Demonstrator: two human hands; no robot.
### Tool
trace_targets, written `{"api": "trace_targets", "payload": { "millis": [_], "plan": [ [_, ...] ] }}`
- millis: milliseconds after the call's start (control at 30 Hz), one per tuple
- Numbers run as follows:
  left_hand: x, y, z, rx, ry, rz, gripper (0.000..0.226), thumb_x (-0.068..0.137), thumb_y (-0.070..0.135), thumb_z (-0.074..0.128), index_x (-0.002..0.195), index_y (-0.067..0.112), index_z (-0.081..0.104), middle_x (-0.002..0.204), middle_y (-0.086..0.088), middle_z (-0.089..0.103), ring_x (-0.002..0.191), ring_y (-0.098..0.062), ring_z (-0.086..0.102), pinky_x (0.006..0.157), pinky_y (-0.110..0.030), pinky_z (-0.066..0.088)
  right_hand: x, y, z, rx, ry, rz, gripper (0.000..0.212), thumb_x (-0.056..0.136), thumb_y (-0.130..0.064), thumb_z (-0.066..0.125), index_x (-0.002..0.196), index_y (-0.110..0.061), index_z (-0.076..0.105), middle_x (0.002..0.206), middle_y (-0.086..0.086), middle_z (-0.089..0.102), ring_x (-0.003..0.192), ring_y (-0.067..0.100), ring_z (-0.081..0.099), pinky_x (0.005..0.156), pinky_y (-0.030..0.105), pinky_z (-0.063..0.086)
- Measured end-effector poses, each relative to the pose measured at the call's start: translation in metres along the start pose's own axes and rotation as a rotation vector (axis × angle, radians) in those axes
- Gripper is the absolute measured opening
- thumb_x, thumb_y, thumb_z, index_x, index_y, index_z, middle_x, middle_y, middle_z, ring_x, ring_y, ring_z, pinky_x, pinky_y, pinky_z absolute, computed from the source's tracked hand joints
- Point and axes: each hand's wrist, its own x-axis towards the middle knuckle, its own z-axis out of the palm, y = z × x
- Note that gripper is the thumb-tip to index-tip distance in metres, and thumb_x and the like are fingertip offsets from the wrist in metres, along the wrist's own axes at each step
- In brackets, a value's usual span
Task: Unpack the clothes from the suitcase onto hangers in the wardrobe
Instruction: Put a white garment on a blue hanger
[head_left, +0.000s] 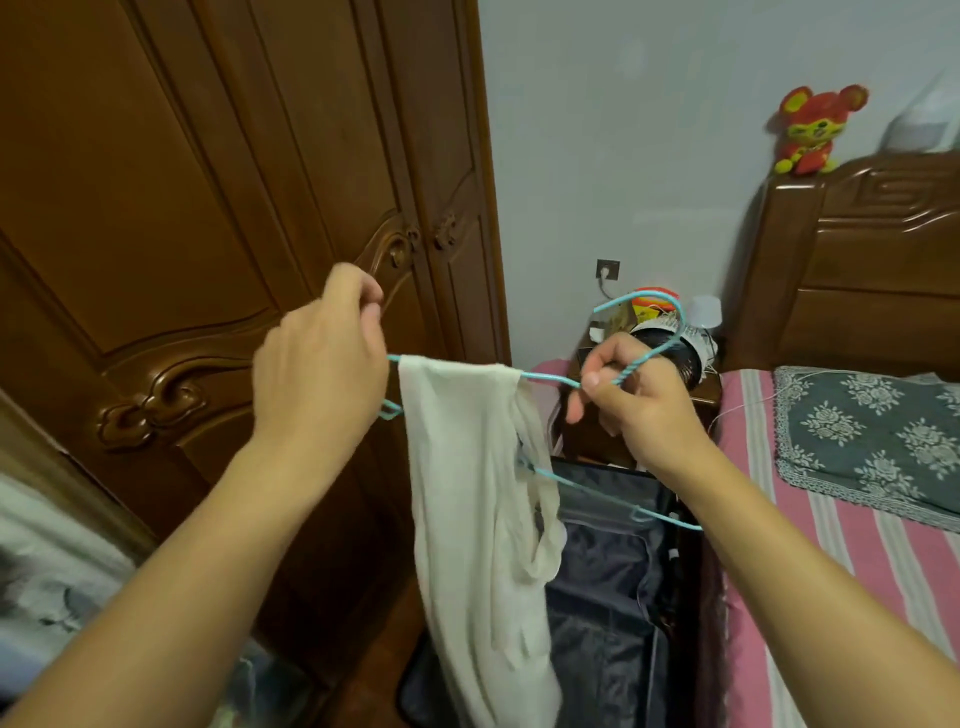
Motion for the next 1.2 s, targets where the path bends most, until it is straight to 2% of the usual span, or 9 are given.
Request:
{"api": "trace_targets", "payload": {
  "millis": [67, 200, 433, 567, 667, 767, 900, 1100, 1200],
  "plan": [
    [0.002, 0.002, -0.005, 0.053, 0.155, 0.214, 0.018, 0.104, 0.030, 0.049, 0.113, 0.020, 0.060, 0.098, 0.000, 0.061, 0.091, -0.020, 0.056, 0.074, -0.038, 0.047, 0.002, -0.003, 0.006, -0.024, -0.046, -0.006, 0.020, 0.098, 0.005, 0.049, 0.084, -0.010, 0.051, 0.065, 0.017, 0.064, 0.047, 0.002, 0.051, 0.051, 0.009, 0.040],
    [0.005, 0.021, 0.014, 0.239, -0.396, 0.528, 0.038, 0.103, 0.052, 0.028, 0.103, 0.028, 0.057, 0.098, 0.008, 0.059, 0.094, -0.018, 0.060, 0.075, -0.038, 0.050, 0.012, -0.022, 0.018, -0.128, -0.161, -0.051, 0.015, 0.098, 0.002, 0.050, 0.088, -0.009, 0.053, 0.065, 0.011, 0.068, 0.050, 0.004, 0.052, 0.053, 0.010, 0.038],
    [0.013, 0.013, 0.041, 0.006, -0.438, 0.527, 0.022, 0.103, 0.044, 0.036, 0.101, 0.025, 0.047, 0.087, 0.006, 0.060, 0.080, -0.025, 0.062, 0.067, -0.046, 0.051, 0.052, -0.045, 0.033, -0.316, -0.241, -0.130, 0.007, 0.095, -0.008, 0.056, 0.096, -0.015, 0.053, 0.072, 0.001, 0.062, 0.065, 0.015, 0.061, 0.060, 0.027, 0.047],
    [0.018, 0.011, 0.047, -0.015, -0.365, 0.517, 0.018, 0.104, 0.040, 0.042, 0.098, 0.026, 0.052, 0.086, 0.008, 0.060, 0.081, -0.024, 0.063, 0.069, -0.046, 0.052, 0.050, -0.024, 0.045, -0.623, 0.143, -0.394, 0.017, 0.095, -0.029, 0.056, 0.106, -0.016, 0.055, 0.096, -0.005, 0.055, 0.085, 0.008, 0.048, 0.076, 0.026, 0.038],
    [0.020, -0.002, 0.042, 0.066, -0.324, 0.508, 0.026, 0.105, 0.040, 0.038, 0.113, 0.030, 0.060, 0.092, 0.008, 0.063, 0.087, -0.024, 0.065, 0.069, -0.039, 0.050, -0.006, 0.017, 0.048, -0.516, 0.368, -0.511, 0.014, 0.095, -0.014, 0.054, 0.090, -0.003, 0.059, 0.092, 0.002, 0.050, 0.086, 0.020, 0.048, 0.081, 0.034, 0.041],
    [0.010, -0.009, 0.041, 0.145, -0.329, 0.504, 0.039, 0.103, 0.042, 0.038, 0.140, 0.044, 0.051, 0.108, 0.011, 0.068, 0.099, -0.026, 0.066, 0.072, -0.038, 0.053, -0.060, 0.082, 0.055, -0.746, 0.107, -0.480, 0.016, 0.085, -0.006, 0.066, 0.100, -0.006, 0.065, 0.104, 0.006, 0.059, 0.103, 0.026, 0.054, 0.102, 0.041, 0.039],
    [0.012, -0.010, 0.045, -0.076, -0.293, 0.297, 0.033, 0.102, 0.053, 0.044, 0.128, 0.048, 0.064, 0.117, 0.017, 0.072, 0.107, -0.013, 0.067, 0.085, -0.041, 0.057, -0.068, 0.132, 0.045, -0.849, -0.321, -0.189, 0.055, 0.090, -0.028, 0.059, 0.143, -0.024, 0.044, 0.123, -0.011, 0.053, 0.124, 0.007, 0.044, 0.124, 0.040, 0.012],
    [0.024, -0.021, 0.044, -0.230, -0.279, 0.173, 0.045, 0.099, 0.063, 0.045, 0.067, 0.040, 0.066, 0.065, 0.004, 0.067, 0.054, -0.013, 0.051, 0.053, -0.031, 0.035, -0.062, 0.138, 0.028, -0.972, -0.445, -0.233, 0.062, 0.095, -0.032, 0.056, 0.152, -0.033, 0.031, 0.120, -0.006, 0.042, 0.111, 0.014, 0.042, 0.103, 0.033, 0.039],
    [0.025, -0.018, 0.046, -0.235, -0.242, 0.118, 0.040, 0.096, 0.071, 0.044, 0.077, 0.051, 0.073, 0.060, 0.013, 0.063, 0.053, -0.011, 0.048, 0.053, -0.028, 0.032, -0.048, 0.125, 0.045, -0.858, -0.376, -0.220, 0.064, 0.092, -0.041, 0.060, 0.151, -0.032, 0.037, 0.139, -0.006, 0.039, 0.131, 0.014, 0.034, 0.115, 0.029, 0.028]
  ]
}}
